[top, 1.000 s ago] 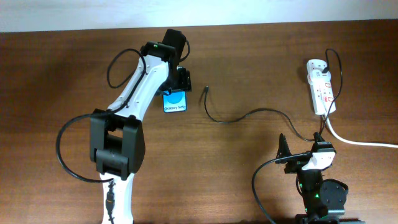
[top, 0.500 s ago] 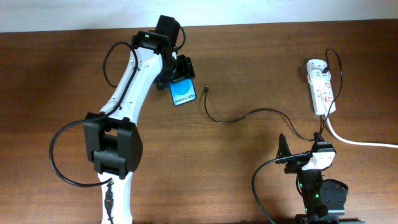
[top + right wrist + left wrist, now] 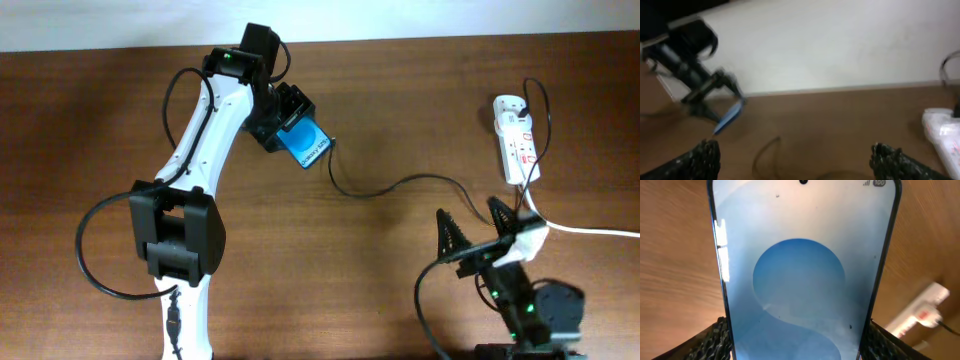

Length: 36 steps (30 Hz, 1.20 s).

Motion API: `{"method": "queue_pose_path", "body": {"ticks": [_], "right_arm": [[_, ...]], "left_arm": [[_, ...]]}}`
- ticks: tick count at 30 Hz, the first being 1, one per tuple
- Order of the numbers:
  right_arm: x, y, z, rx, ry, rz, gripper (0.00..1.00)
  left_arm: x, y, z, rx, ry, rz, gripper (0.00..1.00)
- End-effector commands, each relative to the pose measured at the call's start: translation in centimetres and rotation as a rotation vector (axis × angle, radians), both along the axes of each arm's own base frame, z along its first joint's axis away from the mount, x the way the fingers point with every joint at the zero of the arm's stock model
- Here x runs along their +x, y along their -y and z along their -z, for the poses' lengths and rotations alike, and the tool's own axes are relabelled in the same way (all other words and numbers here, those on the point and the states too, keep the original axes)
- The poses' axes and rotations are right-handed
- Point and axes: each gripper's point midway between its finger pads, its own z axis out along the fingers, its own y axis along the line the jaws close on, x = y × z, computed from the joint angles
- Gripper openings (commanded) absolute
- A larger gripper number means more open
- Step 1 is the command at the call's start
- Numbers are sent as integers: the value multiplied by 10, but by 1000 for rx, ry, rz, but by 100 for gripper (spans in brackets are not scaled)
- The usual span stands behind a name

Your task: Plug charger to phone and switch on socket

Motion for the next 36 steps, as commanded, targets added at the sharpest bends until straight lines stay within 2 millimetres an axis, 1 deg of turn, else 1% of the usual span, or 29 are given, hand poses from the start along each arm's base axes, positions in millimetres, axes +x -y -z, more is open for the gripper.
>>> {"method": "queue_pose_path", "body": {"ticks": [1, 3, 4, 5, 7, 8, 9, 10, 12, 14, 16, 17, 18, 20, 22, 24, 26, 27, 28, 30, 31, 33, 34, 36], "right_arm": [[10, -9, -34, 27, -99, -56, 98], [22, -9, -34, 34, -214, -54, 98], [30, -9, -27, 38, -284, -54, 98], [38, -8, -16, 43, -365, -53, 98], [50, -13, -1, 56, -444, -82, 98], [53, -20, 3, 68, -461, -125, 98], [57, -31, 8, 90, -481, -195, 98], [58, -43, 14, 118, -507, -280, 98], [61, -55, 27, 157, -562, -365, 98], [61, -63, 44, 197, -632, -419, 98], [67, -63, 59, 336, -755, -368, 98], [70, -63, 63, 370, -782, -352, 98], [72, -62, 68, 410, -817, -328, 98], [72, -60, 71, 427, -837, -302, 98], [74, -51, 81, 462, -887, -210, 98], [75, -47, 83, 468, -900, -175, 98], [73, -35, 90, 477, -963, -63, 98], [71, -31, 90, 467, -984, -29, 98], [71, -29, 83, 433, -984, -28, 98], [71, -25, 63, 356, -974, -32, 98], [69, -19, 49, 292, -975, -10, 98], [70, -15, 27, 200, -967, 1, 98], [73, -21, 16, 169, -964, -17, 98], [86, -47, 2, 117, -948, -95, 98]], "left_arm": [[-4, 26, -29, -224, -49, -5, 0], [-8, 34, -44, -359, -91, 5, 0], [-10, 36, -52, -426, -108, 12, 0], [-11, 36, -67, -535, -133, 18, 0], [-11, 34, -86, -669, -171, 15, 0], [-11, 32, -94, -716, -179, 17, 0], [-11, 30, -102, -768, -191, 19, 0], [-12, 30, -108, -805, -239, -12, 0], [-13, 31, -109, -815, -296, -59, 0], [-13, 31, -109, -812, -300, -64, 0], [-12, 30, -105, -789, -307, -83, 0], [-14, 29, -102, -776, -330, -105, 0], [-18, 28, -101, -771, -378, -135, 0], [-24, 27, -100, -763, -434, -170, 0], [-29, 26, -99, -755, -480, -195, 0], [-34, 25, -99, -748, -515, -211, 0], [-36, 25, -98, -745, -527, -217, 0], [-36, 25, -98, -744, -527, -217, 0], [-36, 25, -98, -744, -527, -217, 0], [-36, 24, -96, -732, -522, -220, 0], [-34, 21, -88, -685, -507, -235, 0], [-34, 18, -78, -624, -489, -248, 0], [-34, 17, -73, -591, -480, -252, 0], [-36, 19, -60, -500, -456, -254, 0]]}}
